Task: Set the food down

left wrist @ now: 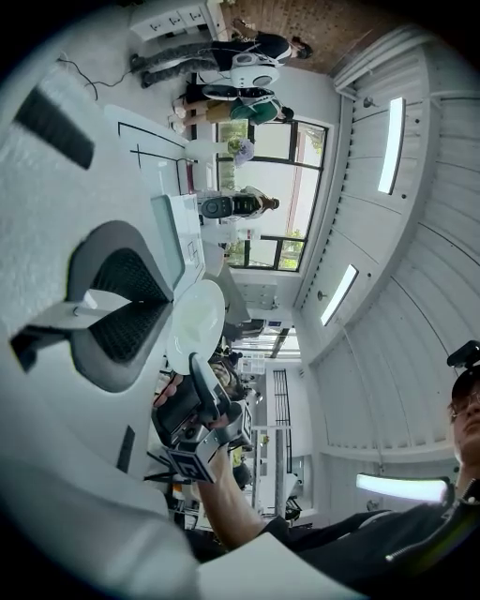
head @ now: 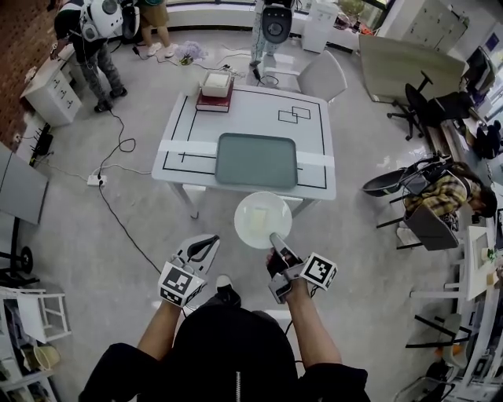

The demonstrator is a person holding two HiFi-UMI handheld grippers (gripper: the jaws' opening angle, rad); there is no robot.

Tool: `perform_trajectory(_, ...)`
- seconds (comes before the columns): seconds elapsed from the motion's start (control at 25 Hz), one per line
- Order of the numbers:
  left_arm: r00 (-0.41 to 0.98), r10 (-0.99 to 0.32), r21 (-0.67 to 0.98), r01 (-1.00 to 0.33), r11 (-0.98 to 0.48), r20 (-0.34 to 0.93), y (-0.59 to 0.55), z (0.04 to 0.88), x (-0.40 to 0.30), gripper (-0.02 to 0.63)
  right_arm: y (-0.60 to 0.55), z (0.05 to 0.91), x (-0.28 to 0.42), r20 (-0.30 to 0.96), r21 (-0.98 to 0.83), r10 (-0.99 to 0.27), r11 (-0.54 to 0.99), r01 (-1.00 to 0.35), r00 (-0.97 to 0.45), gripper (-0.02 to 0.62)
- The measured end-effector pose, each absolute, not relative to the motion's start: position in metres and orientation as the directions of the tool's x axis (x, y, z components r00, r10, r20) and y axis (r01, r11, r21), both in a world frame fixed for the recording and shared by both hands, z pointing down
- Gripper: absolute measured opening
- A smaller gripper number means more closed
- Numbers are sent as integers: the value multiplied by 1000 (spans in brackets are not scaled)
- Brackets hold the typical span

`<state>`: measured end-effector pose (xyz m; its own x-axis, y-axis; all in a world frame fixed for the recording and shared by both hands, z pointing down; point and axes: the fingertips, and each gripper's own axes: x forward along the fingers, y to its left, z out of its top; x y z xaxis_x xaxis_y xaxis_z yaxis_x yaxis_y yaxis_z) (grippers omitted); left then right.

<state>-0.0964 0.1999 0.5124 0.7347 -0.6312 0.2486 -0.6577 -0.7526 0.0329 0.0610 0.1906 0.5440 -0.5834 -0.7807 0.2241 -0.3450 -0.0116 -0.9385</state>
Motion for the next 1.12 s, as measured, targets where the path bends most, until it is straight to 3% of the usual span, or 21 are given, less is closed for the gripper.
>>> perform_trajectory(0.08,736,-628,37,-656,-754,251,189,514,-104,5,177,540,50,187,-949,-786,11,-315,-590,20)
perform_trajectory(0.52,748,-614,54,-644,-763,251,154,520,-127,6,150,554,33,260,-929,-787,-47,-366,-559,20)
perform_trajectory(1.12,761,-600,81,-634,-769,247,134,531,-114,6,126,560,43,236,-946,-787,-51,-321,-570,20)
